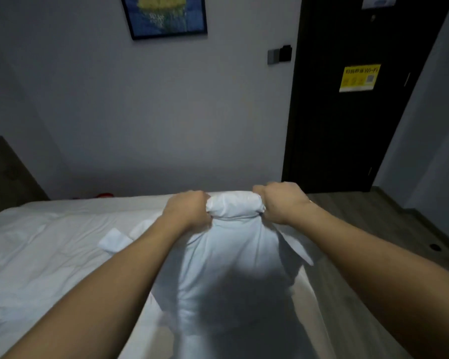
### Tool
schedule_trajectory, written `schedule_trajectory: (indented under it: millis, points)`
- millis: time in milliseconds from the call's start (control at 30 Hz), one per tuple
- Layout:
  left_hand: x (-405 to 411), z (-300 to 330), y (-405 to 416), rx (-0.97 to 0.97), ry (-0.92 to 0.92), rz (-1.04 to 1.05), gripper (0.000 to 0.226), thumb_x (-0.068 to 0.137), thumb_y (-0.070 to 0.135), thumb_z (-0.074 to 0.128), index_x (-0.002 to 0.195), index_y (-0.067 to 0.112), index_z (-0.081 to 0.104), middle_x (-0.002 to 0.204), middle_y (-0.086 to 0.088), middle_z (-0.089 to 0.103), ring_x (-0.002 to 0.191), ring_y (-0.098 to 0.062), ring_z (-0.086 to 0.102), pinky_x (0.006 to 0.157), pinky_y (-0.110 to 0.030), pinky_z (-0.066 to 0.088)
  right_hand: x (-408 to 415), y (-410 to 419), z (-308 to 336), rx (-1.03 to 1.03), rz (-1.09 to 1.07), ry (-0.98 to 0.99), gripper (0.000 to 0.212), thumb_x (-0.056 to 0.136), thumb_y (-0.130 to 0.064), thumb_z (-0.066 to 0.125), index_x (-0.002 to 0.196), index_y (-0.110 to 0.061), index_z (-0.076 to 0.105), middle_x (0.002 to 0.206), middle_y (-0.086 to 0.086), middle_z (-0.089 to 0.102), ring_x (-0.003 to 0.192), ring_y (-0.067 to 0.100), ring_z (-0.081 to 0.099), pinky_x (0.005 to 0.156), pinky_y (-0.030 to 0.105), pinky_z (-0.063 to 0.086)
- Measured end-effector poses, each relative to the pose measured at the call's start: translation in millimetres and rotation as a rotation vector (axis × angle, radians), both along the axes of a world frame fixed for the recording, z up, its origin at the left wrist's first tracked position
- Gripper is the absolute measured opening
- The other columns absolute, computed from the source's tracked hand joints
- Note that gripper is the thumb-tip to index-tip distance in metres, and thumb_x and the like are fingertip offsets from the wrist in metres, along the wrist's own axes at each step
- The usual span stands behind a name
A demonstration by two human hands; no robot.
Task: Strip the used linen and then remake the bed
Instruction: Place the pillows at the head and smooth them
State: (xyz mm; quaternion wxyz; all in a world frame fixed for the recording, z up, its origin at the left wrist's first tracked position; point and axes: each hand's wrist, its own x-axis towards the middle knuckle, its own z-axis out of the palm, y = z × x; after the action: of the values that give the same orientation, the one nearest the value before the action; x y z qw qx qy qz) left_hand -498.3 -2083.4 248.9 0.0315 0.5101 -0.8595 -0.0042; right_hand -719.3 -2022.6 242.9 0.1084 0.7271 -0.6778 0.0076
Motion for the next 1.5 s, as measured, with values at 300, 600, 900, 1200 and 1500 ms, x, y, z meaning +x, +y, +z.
schedule_trajectory:
  millis: [300, 600, 900, 1200, 1500]
  points:
    - [-14, 78, -21, -0.494, 0.124, -0.035, 0.043, 0.076, 0.023, 0.057, 0.118, 0.032, 0.06, 0.112, 0.005, 0.067, 0.097, -0.029, 0.062, 0.064, -0.03, 0.035, -25, -26, 78, -0.545, 0.062, 0.013, 0.03, 0.067, -0.02, 0.071, 0.093, -0.014, 0.057, 0.084, 0.012, 0.055, 0.067, 0.035, 0.058, 0.052, 0.03, 0.029]
    - [-25, -213, -27, -0.427, 0.146, -0.273, 0.048, 0.064, 0.002, 0.061, 0.11, 0.01, 0.066, 0.112, -0.006, 0.067, 0.083, -0.03, 0.061, 0.045, -0.027, 0.037, -46, -8, -197, -0.326, 0.072, -0.164, 0.019, 0.057, -0.007, 0.051, 0.076, -0.009, 0.049, 0.073, 0.014, 0.048, 0.056, 0.033, 0.044, 0.049, 0.034, 0.028]
    - [6, -542, 80, -0.094, 0.073, -0.382, 0.052, 0.085, 0.008, 0.044, 0.136, 0.003, 0.053, 0.13, -0.018, 0.059, 0.111, -0.041, 0.056, 0.079, -0.044, 0.053, -20, 107, -530, 0.077, -0.159, -0.356, 0.046, 0.053, -0.003, 0.074, 0.096, -0.004, 0.06, 0.099, 0.018, 0.057, 0.085, 0.036, 0.056, 0.074, 0.04, 0.047]
    - [23, -430, 109, 0.188, 0.032, -0.127, 0.053, 0.092, 0.02, 0.054, 0.142, 0.006, 0.045, 0.142, -0.014, 0.05, 0.13, -0.037, 0.047, 0.11, -0.044, 0.039, 20, 148, -428, 0.175, -0.274, -0.554, 0.056, 0.082, -0.013, 0.06, 0.137, -0.01, 0.049, 0.146, 0.012, 0.043, 0.137, 0.03, 0.038, 0.116, 0.045, 0.025]
    - [132, -273, 174, 0.091, 0.193, 0.223, 0.054, 0.099, 0.028, 0.051, 0.148, 0.011, 0.038, 0.153, -0.006, 0.038, 0.145, -0.026, 0.029, 0.117, -0.037, 0.029, 140, 147, -277, 0.041, -0.067, -0.713, 0.057, 0.075, -0.007, 0.069, 0.13, -0.004, 0.054, 0.135, 0.02, 0.052, 0.126, 0.037, 0.049, 0.109, 0.051, 0.037]
